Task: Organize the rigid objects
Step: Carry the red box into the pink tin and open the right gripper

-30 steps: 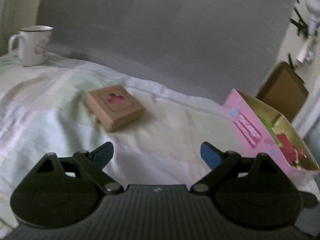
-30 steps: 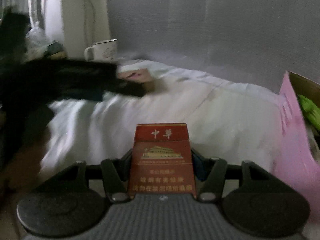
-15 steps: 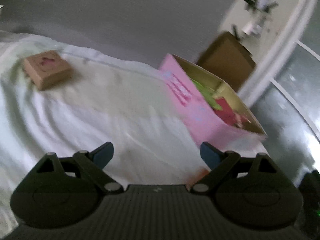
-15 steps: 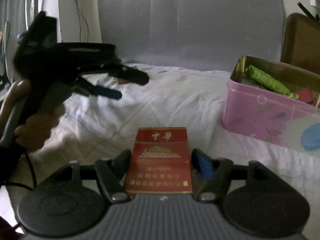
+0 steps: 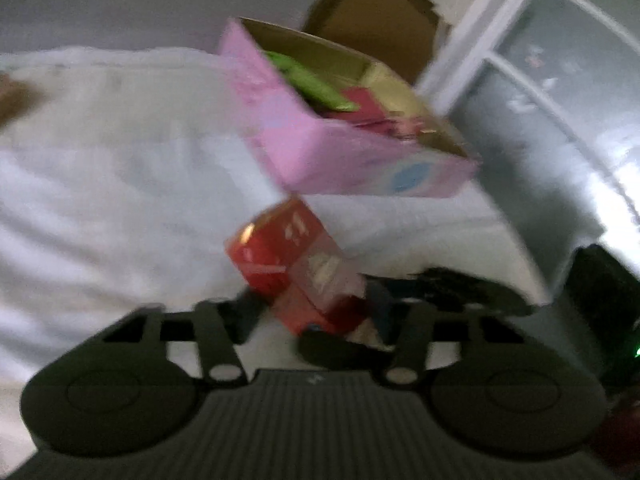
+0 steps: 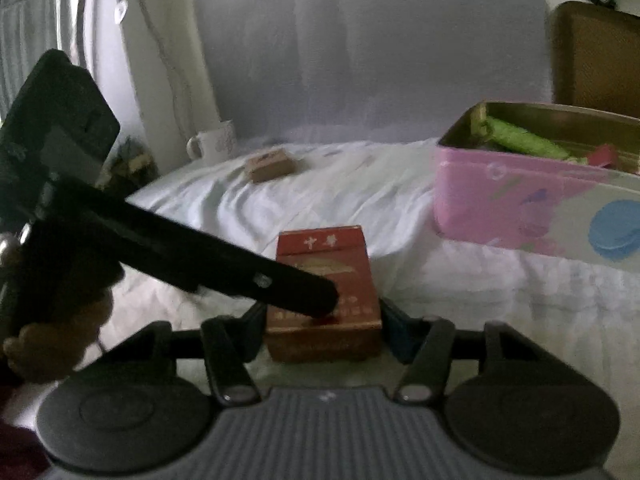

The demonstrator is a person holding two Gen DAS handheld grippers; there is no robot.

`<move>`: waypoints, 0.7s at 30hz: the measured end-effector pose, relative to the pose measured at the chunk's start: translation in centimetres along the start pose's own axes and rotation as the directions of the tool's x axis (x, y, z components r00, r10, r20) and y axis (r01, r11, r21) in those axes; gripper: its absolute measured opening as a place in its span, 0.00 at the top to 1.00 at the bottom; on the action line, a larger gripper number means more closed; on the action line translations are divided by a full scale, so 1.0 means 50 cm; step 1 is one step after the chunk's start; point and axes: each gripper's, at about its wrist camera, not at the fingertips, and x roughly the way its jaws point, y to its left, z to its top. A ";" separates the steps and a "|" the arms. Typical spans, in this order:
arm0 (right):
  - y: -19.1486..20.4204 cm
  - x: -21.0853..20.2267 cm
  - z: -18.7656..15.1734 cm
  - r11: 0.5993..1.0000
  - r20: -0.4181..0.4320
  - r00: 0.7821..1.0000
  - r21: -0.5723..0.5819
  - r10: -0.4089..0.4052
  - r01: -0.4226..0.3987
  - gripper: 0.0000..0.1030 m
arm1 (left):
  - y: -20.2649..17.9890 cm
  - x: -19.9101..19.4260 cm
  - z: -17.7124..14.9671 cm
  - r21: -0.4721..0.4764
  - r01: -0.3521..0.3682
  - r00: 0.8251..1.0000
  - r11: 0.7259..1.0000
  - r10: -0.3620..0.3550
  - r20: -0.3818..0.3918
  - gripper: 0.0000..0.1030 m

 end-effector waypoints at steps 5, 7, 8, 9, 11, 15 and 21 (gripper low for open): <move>-0.023 -0.058 0.053 0.999 0.180 0.983 -0.017 -0.043 0.047 0.45 | -0.085 0.006 0.099 0.155 0.030 0.996 0.987 -0.043 0.084 0.54; -0.039 -0.078 0.080 0.993 0.248 0.963 -0.033 -0.103 0.114 0.45 | -0.111 0.027 0.143 0.200 0.044 0.992 0.979 -0.066 0.104 0.53; -0.053 -0.085 0.094 0.990 0.272 0.954 -0.024 -0.127 0.139 0.45 | -0.120 0.043 0.167 0.212 0.053 0.991 0.976 -0.078 0.108 0.53; -0.068 -0.090 0.109 0.986 0.288 0.945 -0.017 -0.152 0.163 0.45 | -0.126 0.061 0.185 0.217 0.058 0.991 0.974 -0.083 0.108 0.53; -0.105 -0.090 0.134 0.978 0.315 0.928 -0.003 -0.198 0.209 0.45 | -0.137 0.103 0.221 0.232 0.038 0.992 0.972 -0.066 0.111 0.50; -0.197 -0.051 0.170 0.958 0.304 0.909 0.067 -0.285 0.278 0.44 | -0.145 0.186 0.266 0.251 -0.113 0.986 0.961 0.078 0.145 0.22; -0.303 0.023 0.168 0.918 0.248 0.889 0.206 -0.385 0.340 0.32 | -0.130 0.218 0.279 0.240 -0.319 0.937 0.917 0.267 0.227 0.20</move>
